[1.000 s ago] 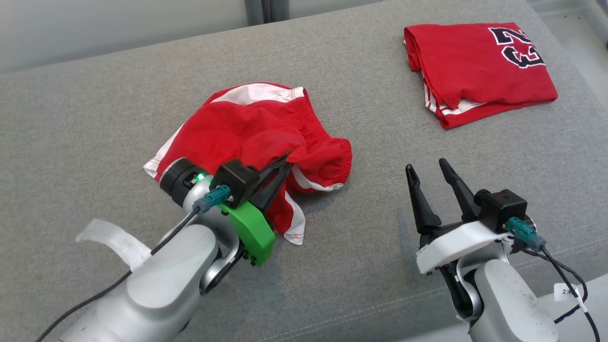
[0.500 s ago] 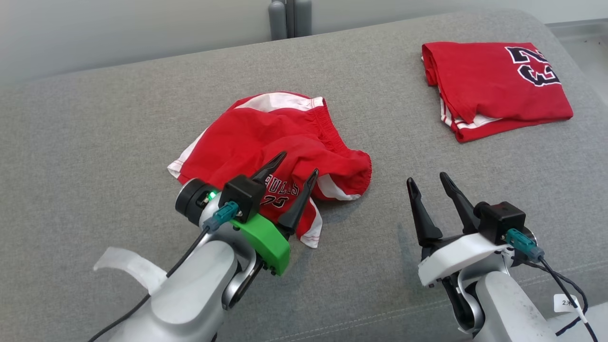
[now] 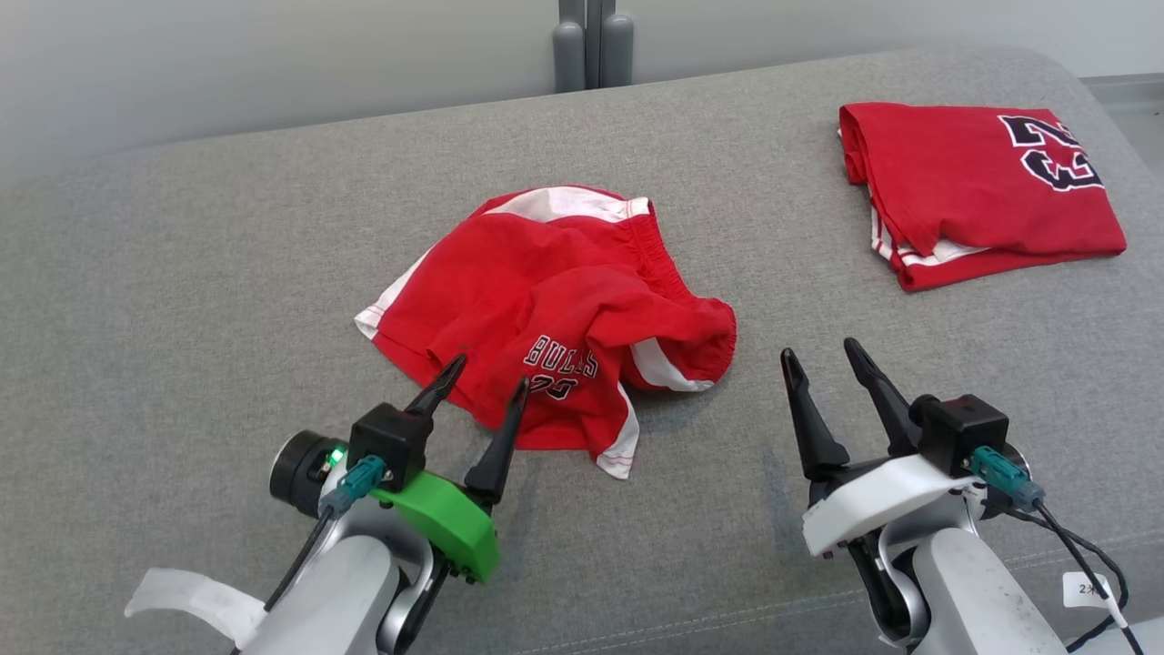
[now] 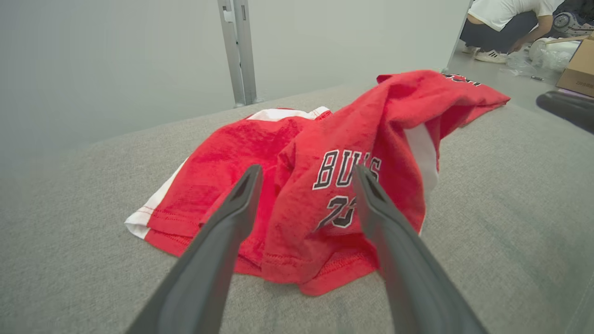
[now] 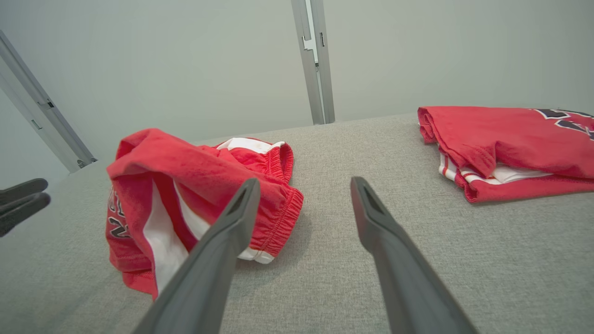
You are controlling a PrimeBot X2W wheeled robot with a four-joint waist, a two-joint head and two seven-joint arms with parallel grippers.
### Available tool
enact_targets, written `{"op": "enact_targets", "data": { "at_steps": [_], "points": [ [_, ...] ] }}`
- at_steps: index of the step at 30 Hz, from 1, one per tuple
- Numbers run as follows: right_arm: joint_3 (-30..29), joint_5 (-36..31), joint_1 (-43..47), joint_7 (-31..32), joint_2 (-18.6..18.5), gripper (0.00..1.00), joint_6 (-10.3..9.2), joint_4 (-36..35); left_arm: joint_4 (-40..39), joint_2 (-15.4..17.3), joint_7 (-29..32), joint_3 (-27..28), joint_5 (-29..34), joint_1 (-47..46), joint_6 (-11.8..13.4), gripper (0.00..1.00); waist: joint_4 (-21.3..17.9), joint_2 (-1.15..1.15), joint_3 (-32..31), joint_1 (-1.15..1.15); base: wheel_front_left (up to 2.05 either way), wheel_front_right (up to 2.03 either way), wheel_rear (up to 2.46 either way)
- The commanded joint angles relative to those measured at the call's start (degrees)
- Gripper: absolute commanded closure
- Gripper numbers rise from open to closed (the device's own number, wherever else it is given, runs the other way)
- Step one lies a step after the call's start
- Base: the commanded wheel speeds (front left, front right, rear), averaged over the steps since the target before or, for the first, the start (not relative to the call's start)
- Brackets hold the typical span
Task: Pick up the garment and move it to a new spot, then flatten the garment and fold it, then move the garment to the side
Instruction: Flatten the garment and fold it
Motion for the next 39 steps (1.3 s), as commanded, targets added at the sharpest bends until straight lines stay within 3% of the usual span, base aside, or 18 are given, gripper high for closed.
{"op": "enact_targets", "data": {
  "at_steps": [1, 12, 29, 30, 31, 32, 33, 39],
  "points": [
    [0.1, 0.0, 0.3, -0.2, -0.2, 0.0, -0.04, -0.2, 0.8, 0.1, -0.1, 0.9, 0.2, 1.0, -0.5, 0.0, -0.2, 0.0, 0.1, 0.0, 0.0, 0.0, 0.0],
    [0.4, 0.1, -1.1, -0.2, -0.2, 0.0, -0.04, -0.5, 12.0, -2.3, -0.1, 4.5, 1.1, -0.5, -4.4, 0.0, -2.8, 0.0, 2.3, 0.0, 0.0, 0.0, 0.0],
    [0.4, 0.5, -2.3, -0.2, -0.2, 0.0, -0.04, -1.2, 22.6, -4.7, -0.1, 7.2, 3.8, -4.0, -6.5, 0.0, -6.4, 0.0, 5.1, 0.0, 0.0, 0.0, 0.0],
    [0.3, 0.4, -2.2, -0.2, -0.2, 0.0, -0.04, -1.1, 23.0, -4.8, -0.1, 7.3, 3.7, -4.0, -6.6, 0.19, -6.4, 0.0, 5.1, 0.0, 0.0, 0.0, 0.0],
    [0.2, 0.4, -2.2, -0.2, -0.2, 0.0, -0.04, -1.1, 23.3, -5.0, -0.1, 7.4, 3.7, -4.0, -6.6, 0.56, -6.5, 0.0, 5.1, 0.0, 0.0, 0.0, 0.0],
    [0.1, 0.3, -2.2, -0.2, -0.2, 0.0, -0.04, -1.1, 23.3, -5.0, -0.1, 7.6, 3.8, -4.1, -6.7, 0.82, -6.5, 0.0, 5.1, 0.0, 0.0, 0.0, 0.0],
    [0.0, 0.2, -2.1, -0.2, -0.2, 0.0, -0.04, -1.0, 23.2, -5.0, -0.1, 7.8, 4.0, -4.1, -6.7, 1.0, -6.4, 0.0, 5.1, 0.0, 0.0, 0.0, 0.0],
    [-0.5, 0.2, -1.3, -0.2, -0.2, 0.0, -0.04, -1.1, 20.7, -4.6, -0.1, 8.7, 5.4, -4.0, -6.9, 1.0, -4.7, 0.0, 4.3, 0.0, 0.0, 0.0, 0.0]
  ]
}}
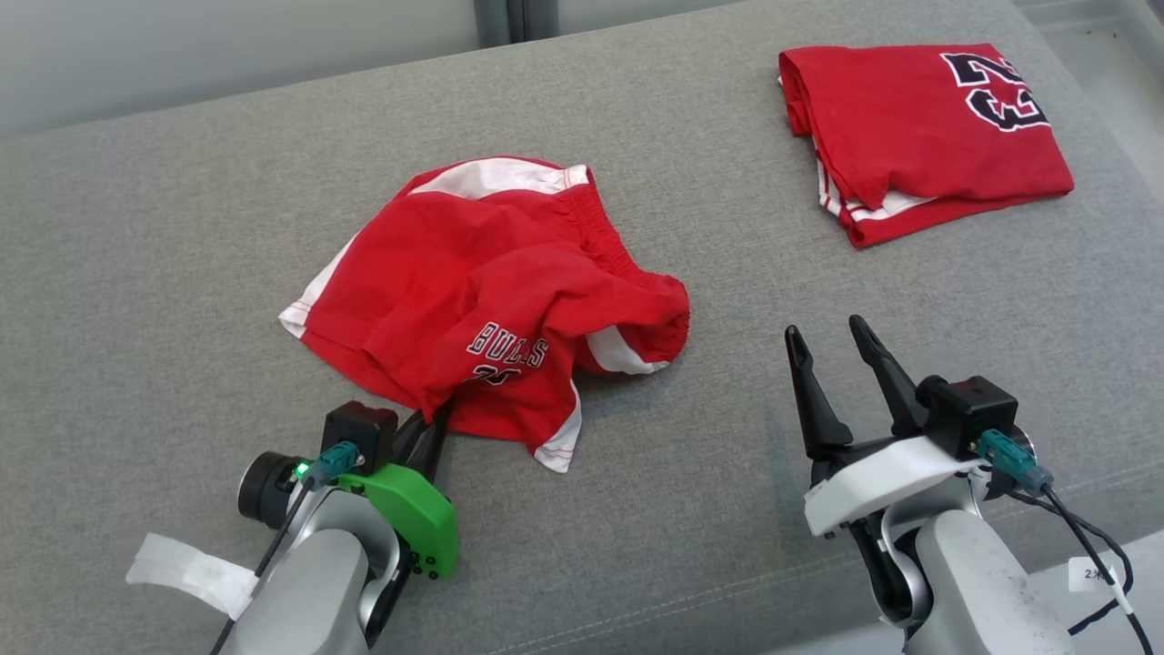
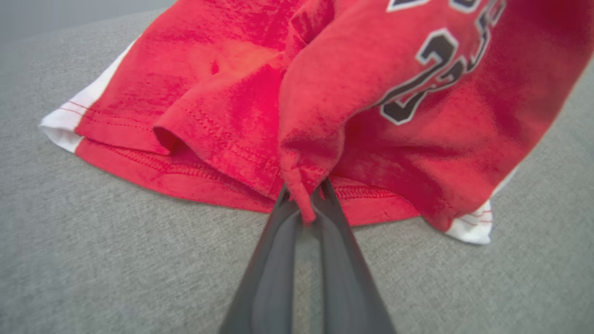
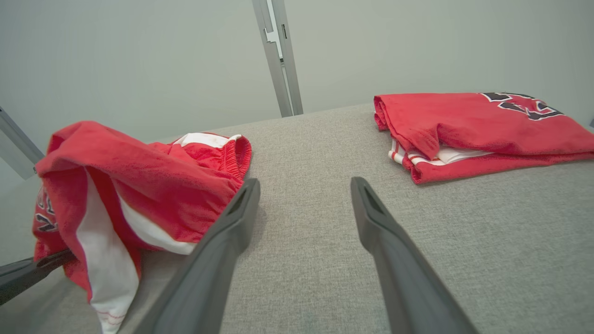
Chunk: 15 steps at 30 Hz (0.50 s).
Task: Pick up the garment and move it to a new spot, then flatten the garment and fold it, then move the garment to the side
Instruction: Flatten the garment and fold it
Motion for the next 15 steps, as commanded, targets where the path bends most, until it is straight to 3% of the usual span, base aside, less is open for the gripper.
{"op": "enact_targets", "data": {
  "at_steps": [1, 7, 15],
  "points": [
    [0.0, 0.2, 0.4, -0.2, -0.1, 0.0, -0.04, -0.1, -1.0, 0.7, 0.0, 0.5, 0.9, -0.3, -0.1, 1.0, 1.2, 0.0, -0.6, 0.0, 0.0, 0.0, 0.0],
    [-0.1, 0.4, 1.2, -0.2, -0.1, 0.0, -0.04, 0.2, -3.9, 2.0, 0.0, 0.8, 1.8, -0.1, -0.2, 1.0, 3.9, 0.0, -1.8, 0.0, 0.0, 0.0, 0.0],
    [0.2, 0.9, 1.9, -0.2, -0.2, 0.0, -0.04, 0.7, -6.0, 6.4, 0.4, -1.7, 1.3, -0.8, -0.2, 1.0, 6.3, 0.0, -3.4, 0.0, 0.0, 0.0, 0.0]
  ]
}}
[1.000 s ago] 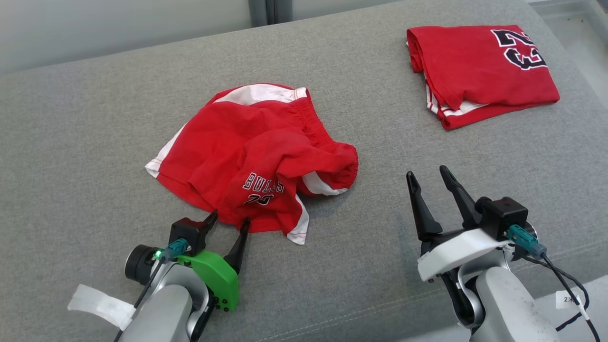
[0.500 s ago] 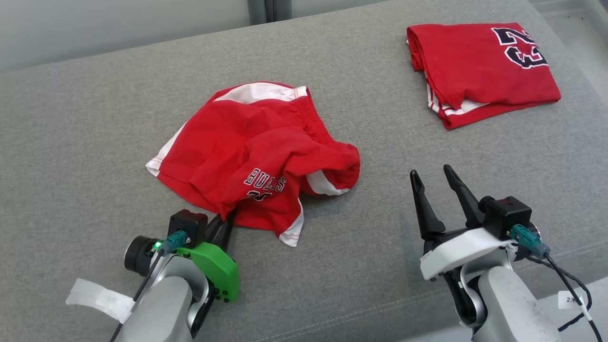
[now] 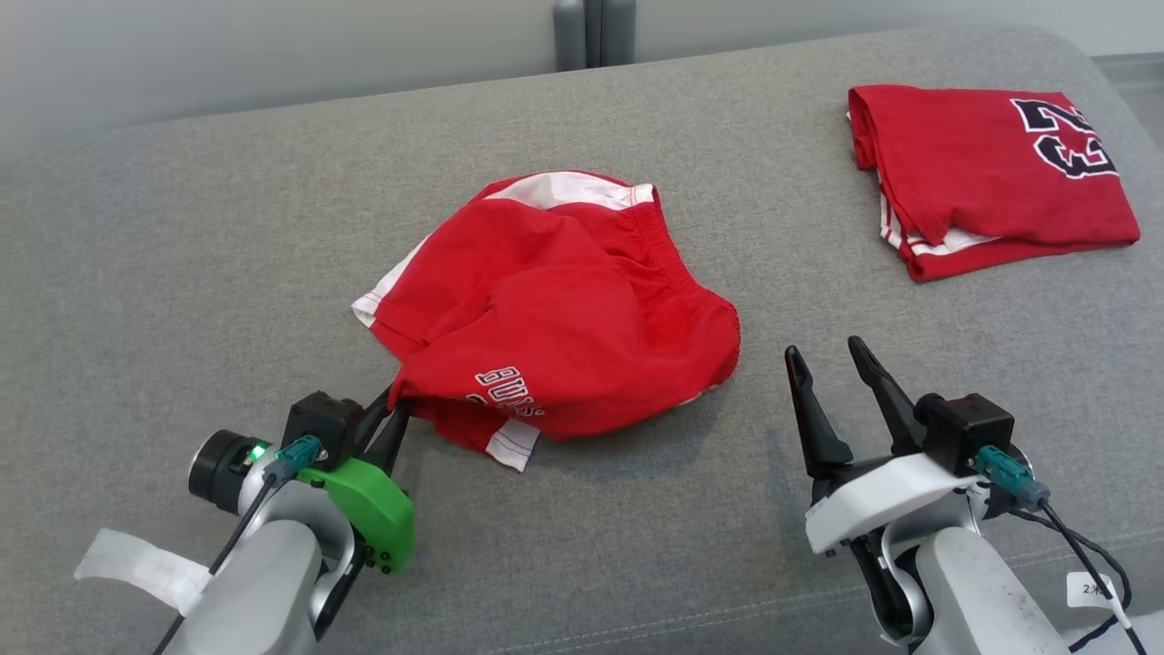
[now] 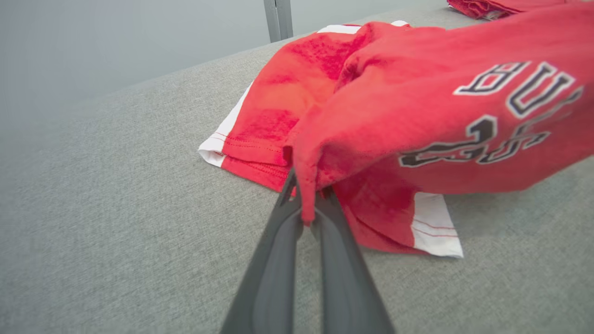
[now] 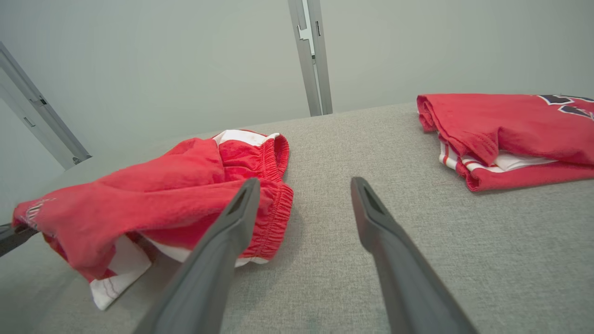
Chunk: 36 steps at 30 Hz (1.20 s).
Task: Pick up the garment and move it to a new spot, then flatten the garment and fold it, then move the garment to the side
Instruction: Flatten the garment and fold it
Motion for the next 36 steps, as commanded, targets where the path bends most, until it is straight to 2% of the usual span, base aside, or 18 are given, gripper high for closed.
{"op": "enact_targets", "data": {
  "at_steps": [1, 8, 14, 18, 22, 26, 27, 28, 29, 36],
  "points": [
    [0.0, 0.5, 0.7, -0.2, -0.2, 0.0, -0.04, 0.1, -0.6, 1.5, 0.6, -0.8, -0.7, -1.0, -0.2, 1.0, 1.1, 0.0, -0.9, 0.0, 0.0, 0.0, 0.0],
    [0.0, 0.4, 1.0, -0.2, -0.2, 0.0, -0.04, 0.4, -2.4, 5.7, 3.1, -3.6, -1.1, -1.8, -0.1, 1.0, 1.6, 0.0, -1.2, 0.0, 0.0, 0.0, 0.0],
    [-0.4, 0.1, 1.5, -0.2, -0.2, 0.0, -0.04, 0.2, -7.5, 10.4, 6.2, -5.5, -1.8, -0.7, -0.1, 1.0, 1.8, 0.0, -1.0, 0.0, 0.0, 0.0, 0.0],
    [-0.6, 0.1, 1.4, -0.2, -0.2, 0.0, -0.04, 0.0, -11.4, 12.4, 7.5, -5.0, -2.5, 0.3, 0.3, 1.0, 2.1, 0.0, -0.6, 0.0, 0.0, 0.0, 0.0],
    [-0.4, 0.2, 0.9, -0.2, -0.2, 0.0, -0.04, 0.0, -13.1, 12.9, 8.3, -4.7, -3.6, 1.8, 1.5, 1.0, 2.1, 0.0, -0.3, 0.0, 0.0, 0.0, 0.0],
    [-0.4, 0.0, 0.7, -0.2, -0.2, 0.0, -0.04, 0.2, -12.9, 11.6, 7.4, -4.4, -4.5, 3.1, 2.3, 1.0, 2.2, 0.0, -0.2, 0.0, 0.0, 0.0, 0.0],
    [-0.4, 0.0, 0.6, -0.2, -0.2, 0.0, -0.04, 0.3, -12.7, 11.2, 7.1, -4.3, -4.7, 3.3, 2.5, 0.84, 2.2, 0.0, -0.2, 0.0, 0.0, 0.0, 0.0],
    [-0.5, -0.1, 0.6, -0.2, -0.2, 0.0, -0.04, 0.4, -12.6, 10.9, 6.5, -4.3, -4.6, 3.4, 2.9, 0.52, 2.2, 0.0, -0.3, 0.0, 0.0, 0.0, 0.0],
    [-0.6, -0.2, 0.6, -0.2, -0.2, 0.0, -0.04, 0.5, -12.2, 10.7, 5.9, -4.3, -4.6, 3.5, 3.1, 0.0, 2.3, 0.0, -0.4, 0.0, 0.0, 0.0, 0.0],
    [-0.8, -0.6, 1.2, -0.2, -0.2, 0.0, -0.04, 0.7, -10.1, 8.8, 2.6, -3.4, -5.5, 4.9, 4.8, 0.0, 3.0, 0.0, -1.6, 0.0, 0.0, 0.0, 0.0]
  ]
}}
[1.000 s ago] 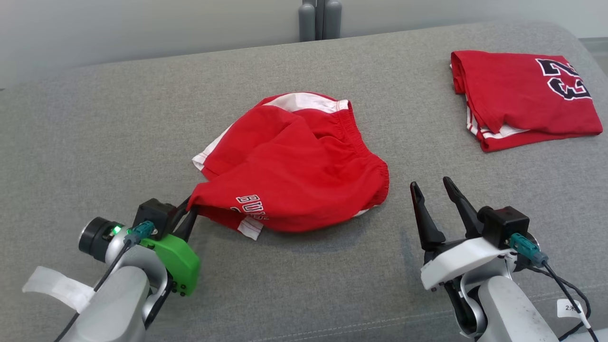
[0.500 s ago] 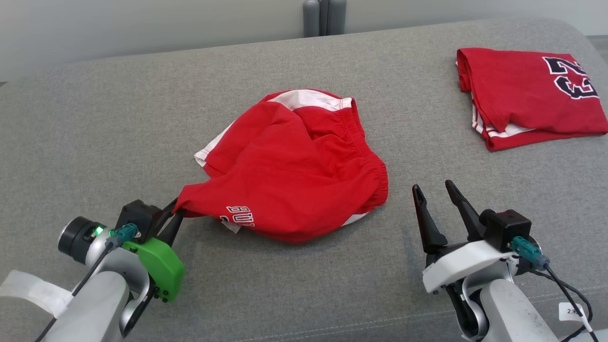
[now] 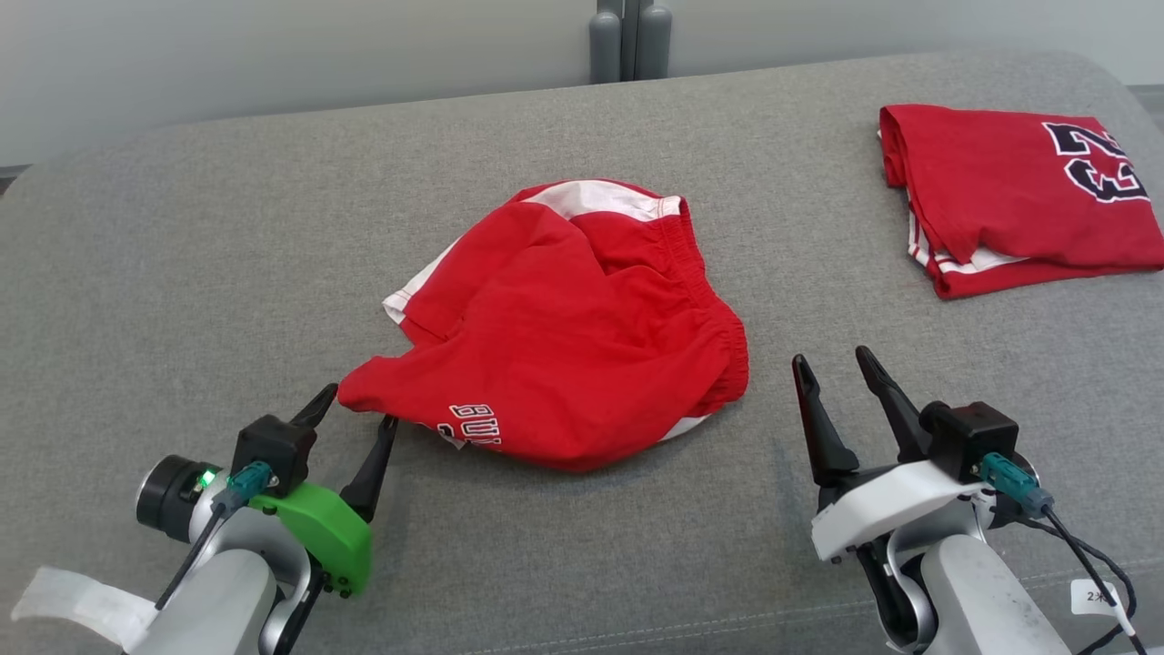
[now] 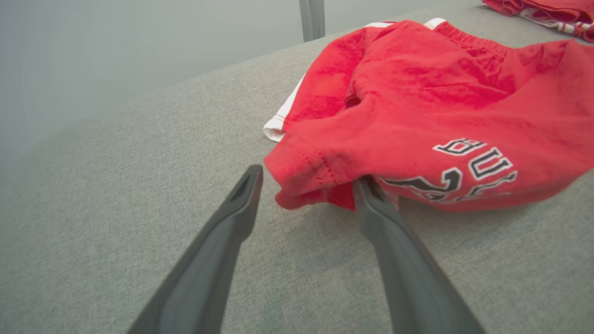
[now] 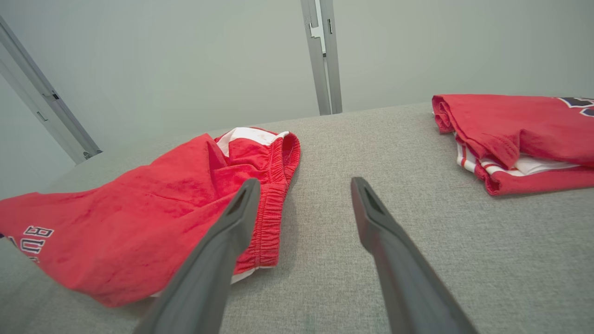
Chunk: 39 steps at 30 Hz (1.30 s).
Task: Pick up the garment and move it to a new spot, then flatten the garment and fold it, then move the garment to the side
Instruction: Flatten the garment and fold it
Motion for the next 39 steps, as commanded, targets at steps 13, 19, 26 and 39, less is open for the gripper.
{"op": "enact_targets", "data": {
  "at_steps": [13, 19, 26, 39],
  "points": [
    [-1.5, -1.1, 1.4, -0.2, -0.2, 0.0, -0.04, 0.0, -2.0, -1.4, -2.7, 2.7, -1.3, 4.6, 2.5, 0.0, 3.7, 0.0, -1.4, 0.0, 0.0, 0.0, 0.0],
    [-1.8, -1.4, 1.2, -0.2, -0.3, 0.0, -0.04, 0.5, -8.0, -2.8, -2.9, 6.5, 0.4, 6.6, 5.1, 0.0, 4.8, 0.0, -1.6, 0.0, 0.0, 0.0, 0.0],
    [-2.3, -1.3, 0.6, -0.2, -0.9, 0.0, -0.04, 1.0, -16.9, -5.5, -2.9, 15.1, 4.5, 12.2, 8.3, 0.0, 5.3, 0.0, -1.7, 0.0, 0.0, 0.0, 0.0],
    [-1.9, 0.0, -0.7, 2.1, -1.6, 0.0, -0.04, 3.6, -24.5, -12.3, -2.9, 30.8, 11.2, 20.0, 7.9, 0.0, 5.3, 0.0, -2.0, 0.0, 0.0, 0.0, 0.0]
  ]
}}
